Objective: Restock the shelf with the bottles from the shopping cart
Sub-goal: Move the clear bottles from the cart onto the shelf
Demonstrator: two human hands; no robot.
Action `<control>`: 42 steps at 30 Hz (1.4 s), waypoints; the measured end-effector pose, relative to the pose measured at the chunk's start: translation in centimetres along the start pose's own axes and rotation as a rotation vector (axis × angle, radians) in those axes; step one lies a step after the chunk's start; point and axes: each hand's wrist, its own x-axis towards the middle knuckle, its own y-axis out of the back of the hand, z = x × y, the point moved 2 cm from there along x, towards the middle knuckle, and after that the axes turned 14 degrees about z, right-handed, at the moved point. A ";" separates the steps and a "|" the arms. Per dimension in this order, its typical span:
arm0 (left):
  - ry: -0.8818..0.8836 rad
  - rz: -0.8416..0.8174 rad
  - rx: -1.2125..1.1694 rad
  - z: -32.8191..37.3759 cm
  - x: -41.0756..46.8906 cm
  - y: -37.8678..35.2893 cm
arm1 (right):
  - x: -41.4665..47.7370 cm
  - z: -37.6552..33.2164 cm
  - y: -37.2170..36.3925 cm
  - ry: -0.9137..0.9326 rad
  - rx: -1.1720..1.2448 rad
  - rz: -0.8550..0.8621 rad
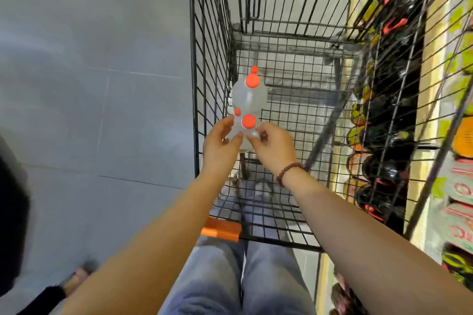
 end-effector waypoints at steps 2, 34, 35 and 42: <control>0.028 -0.019 0.003 0.2 0.0 0.1 | -0.1 0.1 1.0 0.054 -0.043 -0.029; -0.767 -1.008 -0.255 31.4 -11.4 10.1 | -12.6 -27.0 32.9 0.679 0.137 1.012; -0.786 -1.043 -0.248 32.0 -12.0 10.5 | -13.4 -27.8 33.7 0.682 0.130 1.047; -0.828 -1.177 -0.314 33.6 -16.0 10.3 | -17.7 -30.2 37.3 0.587 0.149 1.140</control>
